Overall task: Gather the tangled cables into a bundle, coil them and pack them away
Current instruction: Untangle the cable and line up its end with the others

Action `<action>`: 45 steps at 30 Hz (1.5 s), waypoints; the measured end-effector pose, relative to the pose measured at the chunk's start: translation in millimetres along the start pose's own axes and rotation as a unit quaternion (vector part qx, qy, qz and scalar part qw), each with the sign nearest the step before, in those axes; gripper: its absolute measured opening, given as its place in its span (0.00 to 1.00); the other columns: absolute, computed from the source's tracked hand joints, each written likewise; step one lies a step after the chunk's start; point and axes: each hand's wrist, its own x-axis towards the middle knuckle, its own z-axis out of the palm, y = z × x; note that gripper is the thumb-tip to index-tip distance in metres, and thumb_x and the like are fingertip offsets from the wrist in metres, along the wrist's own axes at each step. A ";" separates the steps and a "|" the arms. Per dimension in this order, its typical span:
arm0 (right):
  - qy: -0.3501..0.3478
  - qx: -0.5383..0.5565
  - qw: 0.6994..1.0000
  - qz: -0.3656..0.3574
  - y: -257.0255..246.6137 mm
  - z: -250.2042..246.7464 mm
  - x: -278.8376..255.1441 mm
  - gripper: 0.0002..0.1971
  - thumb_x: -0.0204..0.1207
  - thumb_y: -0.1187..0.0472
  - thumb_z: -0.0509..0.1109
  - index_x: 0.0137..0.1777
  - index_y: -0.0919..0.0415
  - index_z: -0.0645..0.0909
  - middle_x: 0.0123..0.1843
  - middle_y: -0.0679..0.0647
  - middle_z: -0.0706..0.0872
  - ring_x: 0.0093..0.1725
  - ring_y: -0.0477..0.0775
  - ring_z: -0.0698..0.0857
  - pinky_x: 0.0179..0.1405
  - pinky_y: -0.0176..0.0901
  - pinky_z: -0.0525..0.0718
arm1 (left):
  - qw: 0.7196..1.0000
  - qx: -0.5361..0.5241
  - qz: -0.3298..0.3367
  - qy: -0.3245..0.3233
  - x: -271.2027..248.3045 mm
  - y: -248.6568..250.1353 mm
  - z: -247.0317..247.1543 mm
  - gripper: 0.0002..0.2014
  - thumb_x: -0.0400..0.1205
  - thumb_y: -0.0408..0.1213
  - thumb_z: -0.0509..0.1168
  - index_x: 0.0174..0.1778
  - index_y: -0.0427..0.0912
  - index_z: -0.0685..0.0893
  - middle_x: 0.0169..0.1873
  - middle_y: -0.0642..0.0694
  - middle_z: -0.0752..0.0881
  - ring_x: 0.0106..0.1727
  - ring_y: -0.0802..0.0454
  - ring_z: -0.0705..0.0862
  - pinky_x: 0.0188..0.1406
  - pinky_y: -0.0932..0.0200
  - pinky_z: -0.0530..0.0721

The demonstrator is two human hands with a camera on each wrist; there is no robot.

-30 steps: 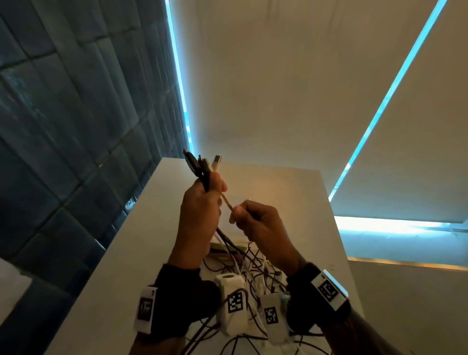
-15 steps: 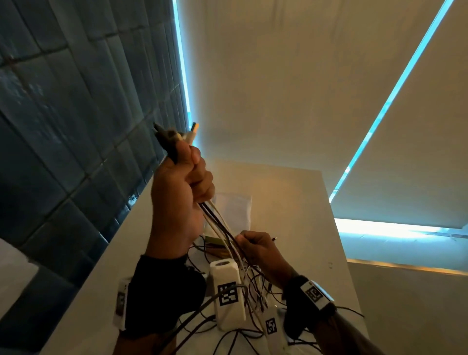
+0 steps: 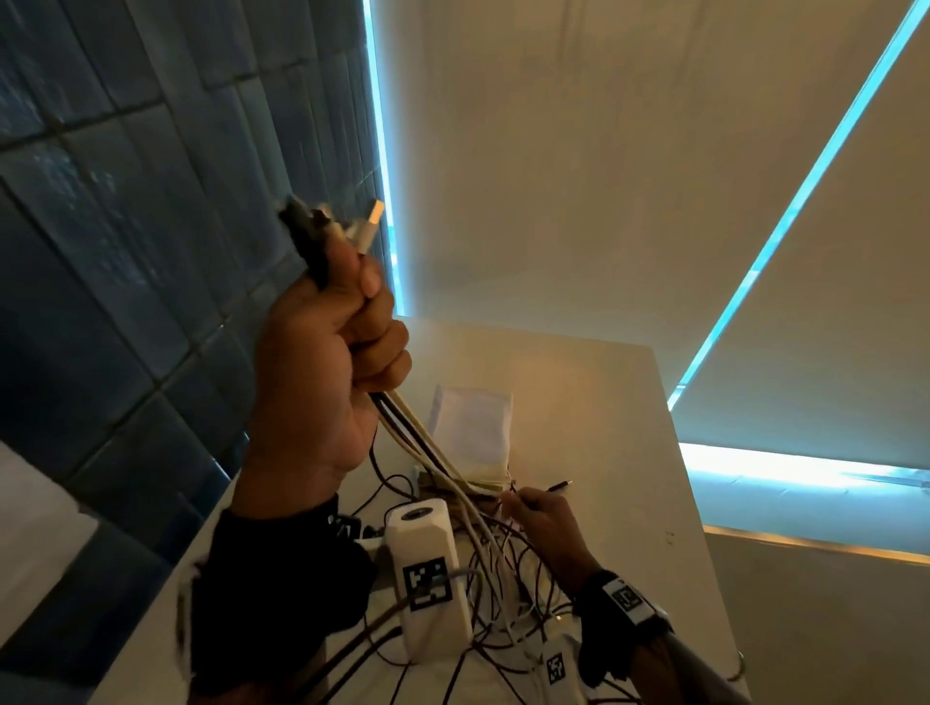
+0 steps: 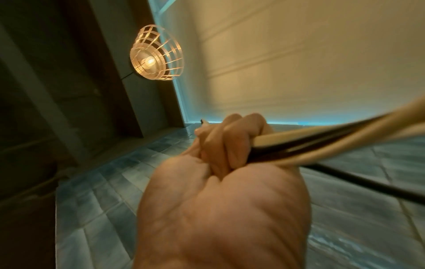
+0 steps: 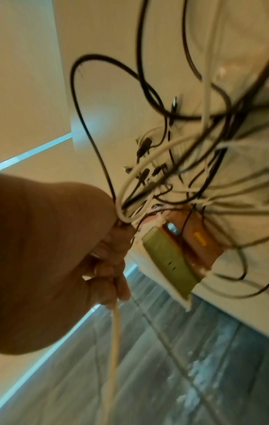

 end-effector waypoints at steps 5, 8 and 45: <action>0.031 0.160 0.986 -0.026 -70.5 -12.4 4.8 0.08 0.79 0.65 0.68 0.42 0.69 0.83 0.24 0.50 0.71 0.23 0.47 0.64 0.21 0.39 0.60 | 0.979 0.123 -0.132 0.092 7.7 -46.6 -9.8 0.18 0.87 0.50 0.53 0.33 0.45 0.70 0.15 0.51 0.71 0.14 0.58 0.62 0.15 0.66 0.54; -0.042 0.231 0.966 -0.111 -118.5 -15.7 -1.9 0.08 0.78 0.64 0.67 0.44 0.70 0.80 0.25 0.52 0.68 0.24 0.48 0.62 0.24 0.45 0.55 | 0.950 0.210 -0.207 0.109 3.7 -71.2 -11.3 0.17 0.89 0.49 0.50 0.46 0.41 0.77 0.31 0.42 0.90 0.25 0.50 0.84 0.21 0.62 0.77; -0.237 0.119 0.964 -0.022 -119.3 -96.5 -71.4 0.24 0.73 0.35 0.68 0.30 0.55 0.76 0.23 0.47 0.66 0.20 0.45 0.60 0.18 0.36 0.57 | 0.990 -0.112 -0.072 -0.045 9.8 -26.9 9.5 0.15 0.86 0.46 0.50 0.33 0.49 0.68 0.18 0.56 0.64 0.17 0.62 0.58 0.13 0.69 0.59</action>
